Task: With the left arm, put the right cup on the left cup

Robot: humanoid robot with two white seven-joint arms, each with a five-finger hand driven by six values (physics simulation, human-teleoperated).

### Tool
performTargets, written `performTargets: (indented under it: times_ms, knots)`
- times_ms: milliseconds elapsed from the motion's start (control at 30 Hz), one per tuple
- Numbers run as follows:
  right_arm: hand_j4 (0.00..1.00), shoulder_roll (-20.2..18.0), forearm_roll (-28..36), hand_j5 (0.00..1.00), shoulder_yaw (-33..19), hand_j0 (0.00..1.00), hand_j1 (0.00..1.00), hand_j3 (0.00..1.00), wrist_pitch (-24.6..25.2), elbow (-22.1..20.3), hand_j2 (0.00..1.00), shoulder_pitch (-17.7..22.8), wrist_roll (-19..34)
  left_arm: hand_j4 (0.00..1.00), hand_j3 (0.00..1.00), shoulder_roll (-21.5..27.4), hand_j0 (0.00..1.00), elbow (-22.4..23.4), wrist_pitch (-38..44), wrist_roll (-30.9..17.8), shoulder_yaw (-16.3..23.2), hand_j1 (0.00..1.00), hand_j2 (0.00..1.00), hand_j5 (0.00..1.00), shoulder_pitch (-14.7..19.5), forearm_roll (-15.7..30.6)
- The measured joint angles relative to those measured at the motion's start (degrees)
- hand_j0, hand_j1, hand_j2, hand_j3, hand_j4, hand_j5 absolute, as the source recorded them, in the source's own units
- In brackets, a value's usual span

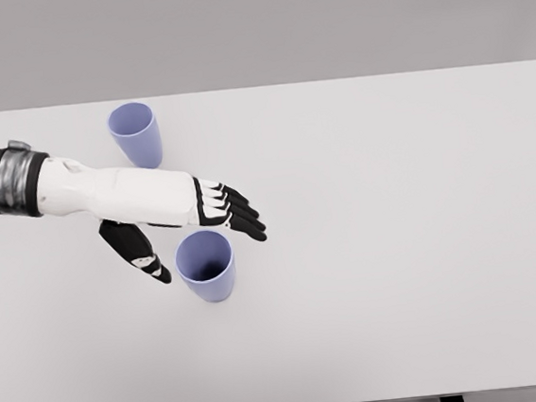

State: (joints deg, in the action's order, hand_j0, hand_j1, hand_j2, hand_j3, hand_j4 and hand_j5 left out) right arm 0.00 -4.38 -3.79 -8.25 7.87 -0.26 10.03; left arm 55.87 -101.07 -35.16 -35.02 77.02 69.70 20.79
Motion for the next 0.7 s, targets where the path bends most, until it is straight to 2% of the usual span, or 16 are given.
performTargets:
  times_ms: [167,300,700]
  knots:
    - [1.00,0.0,0.1,1.00,0.0,1.00,1.00,1.00,0.1,0.2,1.00,0.2,0.0,1.00,1.00,0.3,1.00,0.2,0.0,0.0,-1.5,1.00,1.00,1.00,-0.4,-4.3]
    - [1.00,0.0,0.1,1.00,0.0,1.00,1.00,1.00,0.1,0.4,1.00,0.2,0.0,1.00,1.00,-0.1,1.00,0.5,0.0,0.0,-2.7,1.00,1.00,1.00,-3.9,-6.9]
    - [1.00,0.0,0.1,1.00,0.0,1.00,1.00,1.00,0.1,0.5,1.00,0.2,0.0,1.00,1.00,-3.8,1.00,2.8,0.0,0.0,-2.8,1.00,1.00,1.00,-4.6,-9.1]
